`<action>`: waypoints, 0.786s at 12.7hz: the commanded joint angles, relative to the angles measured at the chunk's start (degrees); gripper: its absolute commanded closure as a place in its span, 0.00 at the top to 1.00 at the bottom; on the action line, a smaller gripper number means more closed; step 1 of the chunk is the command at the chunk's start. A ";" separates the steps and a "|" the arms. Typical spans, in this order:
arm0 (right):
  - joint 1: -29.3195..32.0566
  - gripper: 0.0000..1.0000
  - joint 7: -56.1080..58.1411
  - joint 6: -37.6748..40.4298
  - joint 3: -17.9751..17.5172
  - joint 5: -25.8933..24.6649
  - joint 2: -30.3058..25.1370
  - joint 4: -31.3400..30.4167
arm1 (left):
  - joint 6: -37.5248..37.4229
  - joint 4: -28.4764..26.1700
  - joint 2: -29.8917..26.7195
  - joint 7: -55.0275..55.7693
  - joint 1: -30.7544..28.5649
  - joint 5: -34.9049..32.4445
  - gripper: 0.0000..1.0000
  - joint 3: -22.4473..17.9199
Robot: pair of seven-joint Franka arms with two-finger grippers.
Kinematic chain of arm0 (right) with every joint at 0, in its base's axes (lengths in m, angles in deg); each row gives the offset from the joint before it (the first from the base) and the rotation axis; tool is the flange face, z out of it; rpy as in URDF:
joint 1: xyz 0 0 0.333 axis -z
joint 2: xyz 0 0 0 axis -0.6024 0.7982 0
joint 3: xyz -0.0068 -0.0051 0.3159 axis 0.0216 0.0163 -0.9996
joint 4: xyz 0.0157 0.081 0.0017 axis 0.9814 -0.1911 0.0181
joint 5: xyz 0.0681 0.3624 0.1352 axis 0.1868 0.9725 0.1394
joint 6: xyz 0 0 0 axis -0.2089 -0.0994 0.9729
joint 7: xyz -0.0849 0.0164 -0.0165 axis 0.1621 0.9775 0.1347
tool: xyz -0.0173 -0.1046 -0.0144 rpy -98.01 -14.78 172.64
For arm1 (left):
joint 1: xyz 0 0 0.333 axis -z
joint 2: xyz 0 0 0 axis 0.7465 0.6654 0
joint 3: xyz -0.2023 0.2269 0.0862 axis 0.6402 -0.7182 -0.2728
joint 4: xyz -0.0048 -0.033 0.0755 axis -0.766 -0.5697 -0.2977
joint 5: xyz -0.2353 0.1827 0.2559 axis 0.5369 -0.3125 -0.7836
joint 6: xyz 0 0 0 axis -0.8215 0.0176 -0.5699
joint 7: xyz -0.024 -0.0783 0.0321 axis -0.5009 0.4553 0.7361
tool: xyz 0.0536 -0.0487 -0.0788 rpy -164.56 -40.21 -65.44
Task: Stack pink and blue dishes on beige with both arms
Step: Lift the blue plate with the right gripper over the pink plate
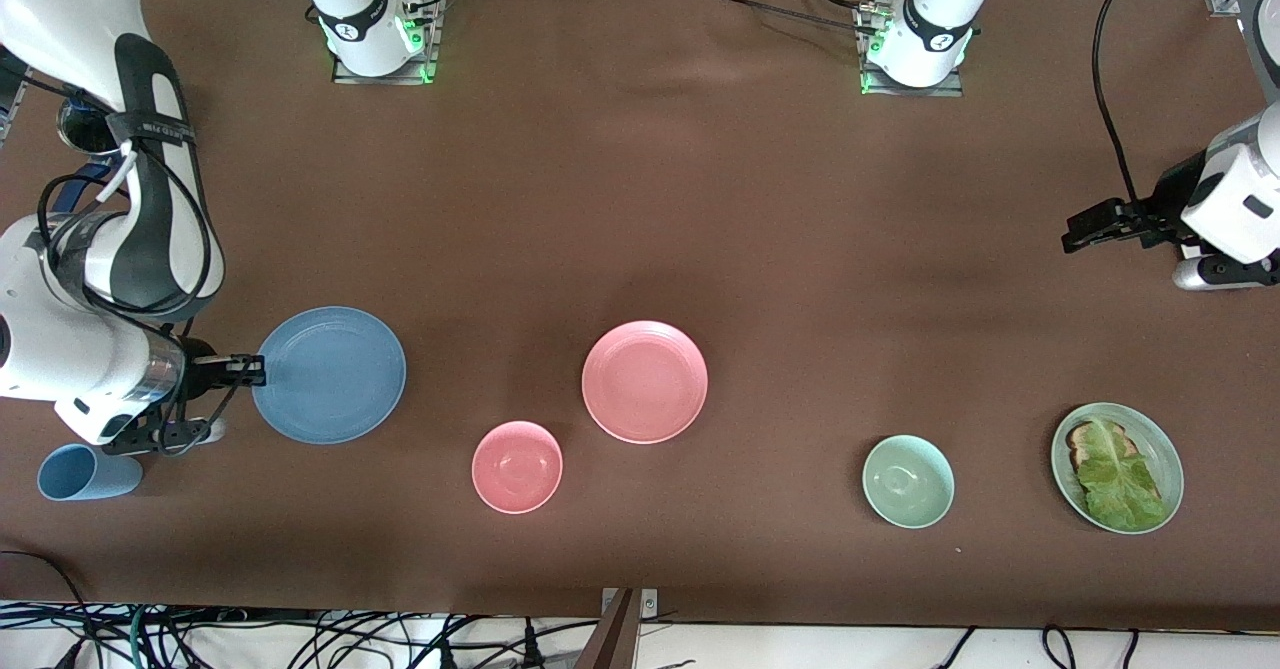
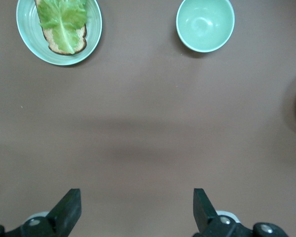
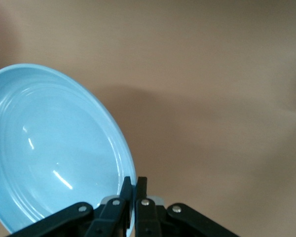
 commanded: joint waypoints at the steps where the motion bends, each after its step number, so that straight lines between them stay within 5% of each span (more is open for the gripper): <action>1: -3.41 0.00 -5.63 3.32 -1.47 0.70 0.11 3.89 | -1.12 -0.53 -2.34 -0.71 1.29 -0.67 1.00 -0.80; 10: -23.45 0.00 -41.41 -10.63 -1.56 0.79 8.37 8.21 | -4.39 3.07 -2.00 -0.63 1.20 -0.67 1.00 -0.63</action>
